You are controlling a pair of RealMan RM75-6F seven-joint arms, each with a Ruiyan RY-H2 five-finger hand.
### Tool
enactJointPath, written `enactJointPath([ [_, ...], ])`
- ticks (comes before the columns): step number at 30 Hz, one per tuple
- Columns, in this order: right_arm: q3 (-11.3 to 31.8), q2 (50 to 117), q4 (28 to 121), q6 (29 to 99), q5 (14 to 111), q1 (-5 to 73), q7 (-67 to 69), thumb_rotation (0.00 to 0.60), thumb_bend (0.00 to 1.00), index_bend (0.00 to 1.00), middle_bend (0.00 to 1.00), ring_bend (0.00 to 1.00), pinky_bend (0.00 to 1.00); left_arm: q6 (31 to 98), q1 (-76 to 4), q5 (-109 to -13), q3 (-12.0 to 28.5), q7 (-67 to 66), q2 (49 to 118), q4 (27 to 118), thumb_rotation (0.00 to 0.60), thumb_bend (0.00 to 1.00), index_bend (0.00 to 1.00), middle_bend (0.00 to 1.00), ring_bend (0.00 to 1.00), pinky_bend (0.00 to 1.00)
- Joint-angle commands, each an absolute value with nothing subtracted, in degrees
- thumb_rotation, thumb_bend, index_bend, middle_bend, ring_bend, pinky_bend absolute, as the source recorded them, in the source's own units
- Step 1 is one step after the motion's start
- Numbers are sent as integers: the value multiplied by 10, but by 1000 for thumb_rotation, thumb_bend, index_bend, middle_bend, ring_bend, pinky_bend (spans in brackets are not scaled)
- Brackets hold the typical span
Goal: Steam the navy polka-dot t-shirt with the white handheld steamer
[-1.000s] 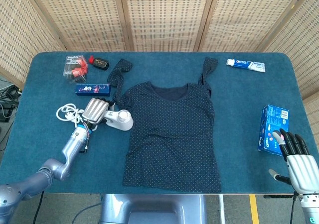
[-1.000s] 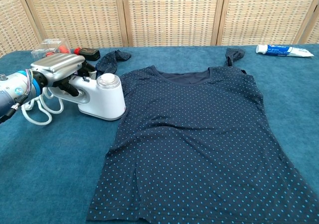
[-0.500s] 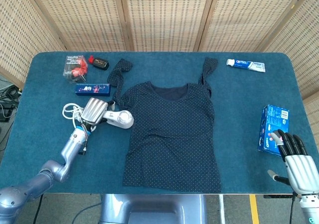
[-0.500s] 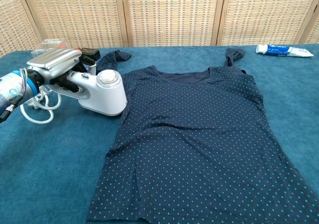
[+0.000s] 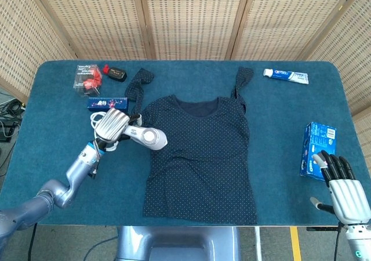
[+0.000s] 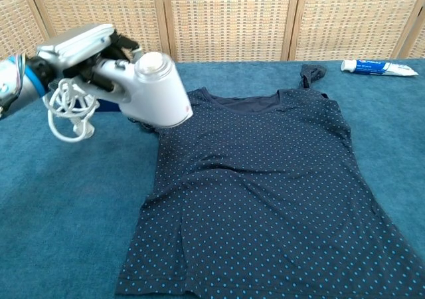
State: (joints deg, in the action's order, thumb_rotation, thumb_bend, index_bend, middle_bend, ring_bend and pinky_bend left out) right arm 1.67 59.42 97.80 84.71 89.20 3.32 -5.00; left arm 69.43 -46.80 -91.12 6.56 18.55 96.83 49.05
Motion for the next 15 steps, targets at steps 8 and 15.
enactJointPath([
  [8,31,603,970,826,851,41,-64,600,0,35,0,0,0,598,-566,-930,83,201,924,577,600,619,1000,895,815,1000],
  [15,45,611,949,798,805,52,-66,600,0,35,0,0,0,555,-630,-970,56,270,977,505,600,647,1000,901,820,1000],
])
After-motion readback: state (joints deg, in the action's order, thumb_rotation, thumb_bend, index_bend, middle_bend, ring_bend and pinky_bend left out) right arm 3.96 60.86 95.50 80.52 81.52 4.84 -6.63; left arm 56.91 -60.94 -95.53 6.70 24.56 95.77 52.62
